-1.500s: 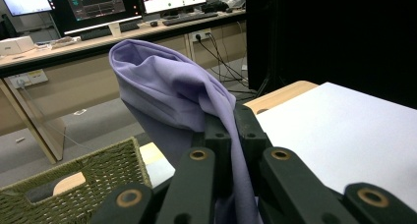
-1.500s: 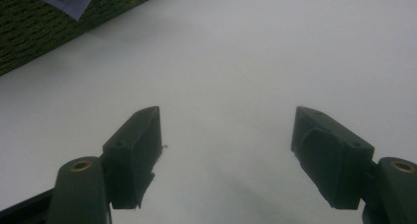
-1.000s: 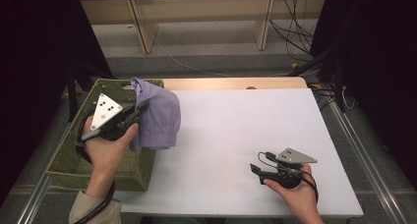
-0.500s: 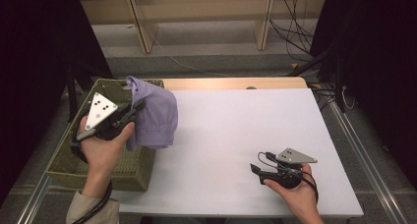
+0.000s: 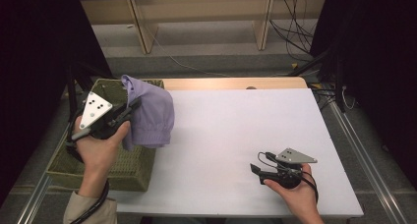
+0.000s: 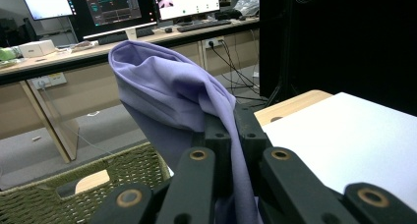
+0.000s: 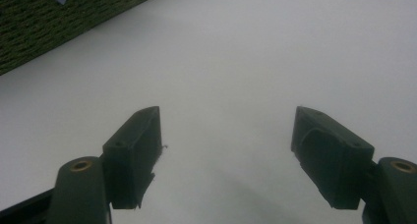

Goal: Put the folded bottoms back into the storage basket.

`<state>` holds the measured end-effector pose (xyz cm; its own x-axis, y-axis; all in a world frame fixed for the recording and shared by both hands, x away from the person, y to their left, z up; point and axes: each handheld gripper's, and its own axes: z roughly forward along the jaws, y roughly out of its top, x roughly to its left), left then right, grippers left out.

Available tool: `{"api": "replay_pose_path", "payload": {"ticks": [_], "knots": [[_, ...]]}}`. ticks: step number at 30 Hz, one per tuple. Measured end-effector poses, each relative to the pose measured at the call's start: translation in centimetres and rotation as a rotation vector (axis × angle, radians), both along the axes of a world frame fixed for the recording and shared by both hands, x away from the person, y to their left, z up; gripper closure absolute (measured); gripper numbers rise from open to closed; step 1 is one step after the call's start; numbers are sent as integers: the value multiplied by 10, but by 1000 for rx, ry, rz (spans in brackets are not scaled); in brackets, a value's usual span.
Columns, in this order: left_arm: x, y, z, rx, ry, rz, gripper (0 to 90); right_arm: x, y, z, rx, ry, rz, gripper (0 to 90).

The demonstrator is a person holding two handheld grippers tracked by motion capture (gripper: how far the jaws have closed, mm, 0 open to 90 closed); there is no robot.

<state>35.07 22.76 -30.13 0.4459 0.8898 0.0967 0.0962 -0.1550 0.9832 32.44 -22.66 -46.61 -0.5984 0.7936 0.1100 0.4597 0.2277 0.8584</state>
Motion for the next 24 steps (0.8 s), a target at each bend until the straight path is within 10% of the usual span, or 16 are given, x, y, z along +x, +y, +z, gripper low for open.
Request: {"api": "replay_pose_path", "payload": {"ticks": [24], "knots": [[-2,9,4,-12,-13,17,863,0,0,0,-3,3,-1,282]]}}
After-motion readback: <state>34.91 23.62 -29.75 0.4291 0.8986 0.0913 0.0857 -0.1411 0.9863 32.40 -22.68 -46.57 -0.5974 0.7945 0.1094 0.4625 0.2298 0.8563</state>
